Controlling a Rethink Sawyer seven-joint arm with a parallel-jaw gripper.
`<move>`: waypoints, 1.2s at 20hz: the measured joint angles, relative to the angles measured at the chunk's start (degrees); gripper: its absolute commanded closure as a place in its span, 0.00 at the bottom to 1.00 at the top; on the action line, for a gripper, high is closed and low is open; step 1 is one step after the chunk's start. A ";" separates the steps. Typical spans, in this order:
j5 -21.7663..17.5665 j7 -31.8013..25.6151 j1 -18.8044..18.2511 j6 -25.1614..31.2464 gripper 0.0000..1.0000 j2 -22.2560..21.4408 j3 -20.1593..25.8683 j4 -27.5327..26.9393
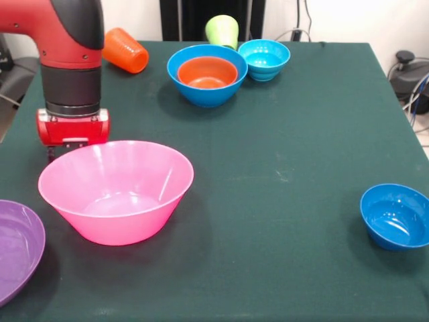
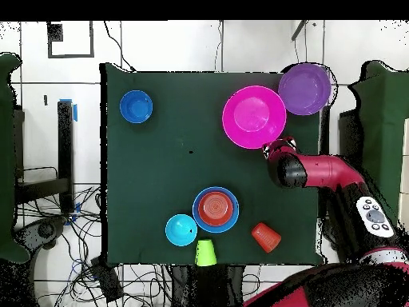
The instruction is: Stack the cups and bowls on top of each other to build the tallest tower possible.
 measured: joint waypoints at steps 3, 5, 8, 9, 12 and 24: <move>0.49 2.60 2.07 -2.43 0.00 -0.20 -2.88 0.02; 0.70 3.84 2.92 -3.37 0.00 -0.25 -4.11 0.02; 1.03 6.12 4.23 -4.51 0.00 -0.32 -5.87 0.02; 1.12 6.62 4.47 -4.62 0.00 -0.34 -6.20 0.02; 1.43 7.64 4.78 -4.65 0.00 -0.39 -6.84 0.03; 5.34 7.78 4.88 -5.74 0.00 -0.28 -8.09 1.05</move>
